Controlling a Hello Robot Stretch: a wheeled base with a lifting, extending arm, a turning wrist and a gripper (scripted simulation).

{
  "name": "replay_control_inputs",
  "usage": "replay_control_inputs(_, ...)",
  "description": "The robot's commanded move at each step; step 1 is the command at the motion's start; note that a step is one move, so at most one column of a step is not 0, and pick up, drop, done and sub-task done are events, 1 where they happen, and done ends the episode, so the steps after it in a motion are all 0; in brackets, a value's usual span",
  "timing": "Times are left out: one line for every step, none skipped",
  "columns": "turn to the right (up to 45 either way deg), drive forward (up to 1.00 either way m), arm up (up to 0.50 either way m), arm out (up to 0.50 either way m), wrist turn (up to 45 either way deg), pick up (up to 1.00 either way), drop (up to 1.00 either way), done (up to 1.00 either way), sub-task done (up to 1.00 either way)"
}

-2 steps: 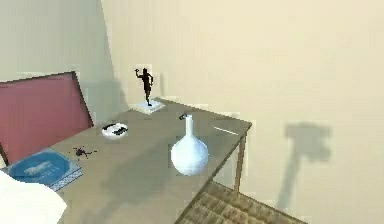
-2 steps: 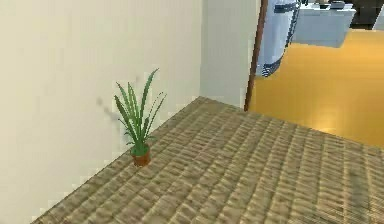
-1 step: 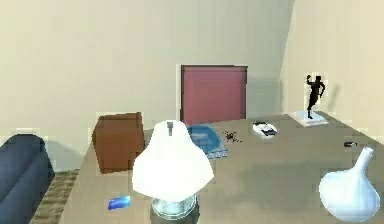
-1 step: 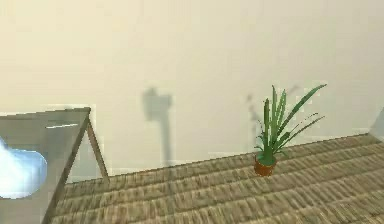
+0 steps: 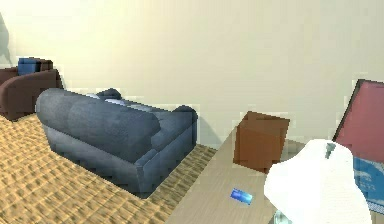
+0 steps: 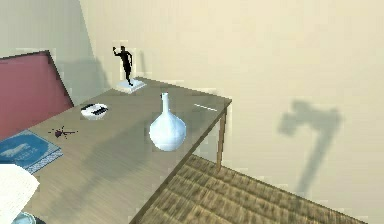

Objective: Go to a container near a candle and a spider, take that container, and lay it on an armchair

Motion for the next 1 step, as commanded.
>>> replay_control_inputs(0.0, 0.00, 0.50, 0.00, 0.0, 0.00, 0.00, 0.00, 0.00)
